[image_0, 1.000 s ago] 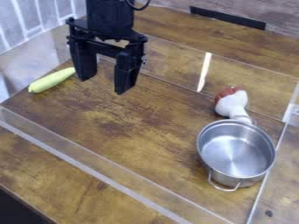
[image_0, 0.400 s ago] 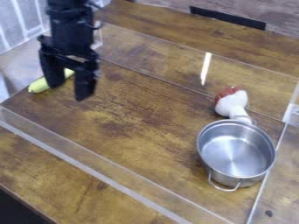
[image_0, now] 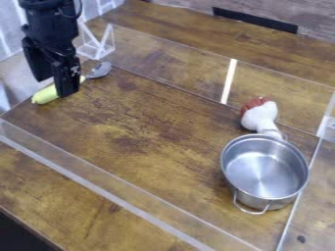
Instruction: Move the green spoon to the right
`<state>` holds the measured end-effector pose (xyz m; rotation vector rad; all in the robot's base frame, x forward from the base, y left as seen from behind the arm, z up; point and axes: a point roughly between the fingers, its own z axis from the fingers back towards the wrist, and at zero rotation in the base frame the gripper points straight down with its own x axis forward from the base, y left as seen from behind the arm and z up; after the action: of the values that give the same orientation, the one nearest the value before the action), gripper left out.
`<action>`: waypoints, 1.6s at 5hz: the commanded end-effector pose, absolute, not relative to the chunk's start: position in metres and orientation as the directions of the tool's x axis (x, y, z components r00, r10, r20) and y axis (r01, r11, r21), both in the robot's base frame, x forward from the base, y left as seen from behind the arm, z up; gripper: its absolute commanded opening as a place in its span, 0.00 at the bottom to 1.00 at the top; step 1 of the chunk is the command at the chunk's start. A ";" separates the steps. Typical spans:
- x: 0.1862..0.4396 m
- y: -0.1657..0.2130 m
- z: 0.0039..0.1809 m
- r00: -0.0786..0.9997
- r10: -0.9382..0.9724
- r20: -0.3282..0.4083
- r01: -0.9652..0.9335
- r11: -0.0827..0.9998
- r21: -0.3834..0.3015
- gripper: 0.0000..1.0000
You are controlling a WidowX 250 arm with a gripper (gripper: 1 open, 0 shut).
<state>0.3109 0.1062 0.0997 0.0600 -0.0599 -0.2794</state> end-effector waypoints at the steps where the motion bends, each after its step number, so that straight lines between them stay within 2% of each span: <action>1: 0.329 0.118 0.115 0.926 -0.341 0.162 0.320 0.937 0.143 1.00; 2: 0.333 0.125 0.101 0.909 -0.370 0.191 0.346 0.926 0.151 1.00; 4: 0.355 0.145 0.088 0.855 -0.458 0.242 0.429 0.888 0.164 1.00; 5: 0.365 0.155 0.083 0.847 -0.465 0.258 0.440 0.885 0.149 1.00; 7: 0.381 0.161 0.083 0.803 -0.525 0.283 0.517 0.849 0.109 1.00; 8: 0.378 0.171 0.068 0.825 -0.485 0.291 0.480 0.872 0.092 1.00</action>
<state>0.3744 0.1609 0.0496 -0.0243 -0.2728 -0.5279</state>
